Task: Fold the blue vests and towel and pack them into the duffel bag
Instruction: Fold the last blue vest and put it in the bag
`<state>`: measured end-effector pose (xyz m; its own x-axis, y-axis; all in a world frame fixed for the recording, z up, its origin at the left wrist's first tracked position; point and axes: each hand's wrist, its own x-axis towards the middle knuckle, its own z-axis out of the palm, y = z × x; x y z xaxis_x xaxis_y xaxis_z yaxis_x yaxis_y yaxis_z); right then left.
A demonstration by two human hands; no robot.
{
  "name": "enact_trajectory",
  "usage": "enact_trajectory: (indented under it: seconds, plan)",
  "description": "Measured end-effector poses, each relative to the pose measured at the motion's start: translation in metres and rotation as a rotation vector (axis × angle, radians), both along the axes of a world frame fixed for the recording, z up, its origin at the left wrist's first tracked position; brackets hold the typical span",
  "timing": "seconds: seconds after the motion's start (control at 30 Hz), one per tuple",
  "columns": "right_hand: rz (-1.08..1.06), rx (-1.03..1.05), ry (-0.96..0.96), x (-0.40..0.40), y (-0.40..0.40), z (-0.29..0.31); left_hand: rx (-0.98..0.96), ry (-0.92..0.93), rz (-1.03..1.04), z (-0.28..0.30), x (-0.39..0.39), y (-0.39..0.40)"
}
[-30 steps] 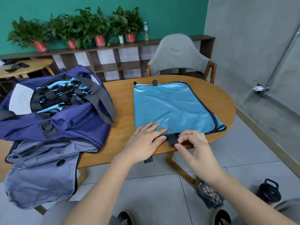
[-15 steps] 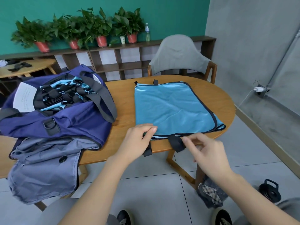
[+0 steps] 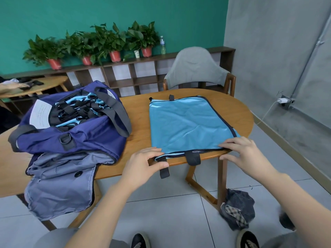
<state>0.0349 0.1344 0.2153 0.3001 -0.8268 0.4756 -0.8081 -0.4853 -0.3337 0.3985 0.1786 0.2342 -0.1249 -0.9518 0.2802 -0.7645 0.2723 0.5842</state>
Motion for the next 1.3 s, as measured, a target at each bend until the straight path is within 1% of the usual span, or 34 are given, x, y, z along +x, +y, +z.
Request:
enact_trajectory:
  seconds: [0.17, 0.27, 0.33, 0.4, 0.47, 0.53, 0.7, 0.8, 0.87, 0.93, 1.0, 1.07, 1.2, 1.3]
  plan:
    - [0.001, -0.042, -0.037, 0.0, -0.001, 0.0, -0.082, 0.047, 0.036, -0.002, -0.003, 0.007]
    - [0.04, -0.083, -0.026, 0.0, 0.004, 0.007, -0.149, 0.051, 0.042, -0.002, -0.007, 0.01]
    - [0.076, -0.044, -0.056, 0.001, 0.012, 0.018, -0.149, 0.086, 0.06, 0.0, -0.009, 0.013]
    - [0.073, 0.079, -0.138, 0.001, 0.023, 0.032, -0.065, 0.19, 0.083, 0.007, -0.011, 0.017]
    - [0.051, 0.179, -0.239, 0.002, 0.031, 0.045, 0.026, 0.344, 0.062, 0.018, -0.013, 0.018]
    - [0.034, 0.185, -0.353, 0.002, 0.037, 0.06, 0.041, 0.466, 0.042, 0.03, -0.013, 0.018]
    - [0.096, 0.164, -0.6, 0.002, 0.036, 0.11, 0.021, 0.645, -0.032, 0.068, -0.011, 0.014]
    - [0.137, 0.162, -0.672, 0.004, 0.016, 0.136, 0.002, 0.721, -0.04, 0.09, -0.01, 0.0]
    - [0.138, 0.207, -0.689, 0.004, -0.008, 0.144, -0.002, 0.719, -0.022, 0.096, -0.01, -0.019]
    - [0.106, 0.277, -0.696, 0.006, -0.038, 0.139, 0.0, 0.687, 0.025, 0.093, -0.008, -0.043]
    - [0.065, 0.35, -0.701, 0.01, -0.067, 0.124, -0.001, 0.658, 0.078, 0.081, -0.005, -0.067]
    - [0.018, 0.4, -0.686, 0.013, -0.092, 0.105, -0.008, 0.59, 0.148, 0.065, -0.003, -0.086]
    - [-0.047, 0.465, -0.571, 0.014, -0.119, 0.068, 0.066, 0.466, 0.253, 0.036, 0.001, -0.11]
    - [-0.108, 0.457, -0.44, 0.014, -0.124, 0.058, 0.137, 0.335, 0.325, 0.023, 0.008, -0.12]
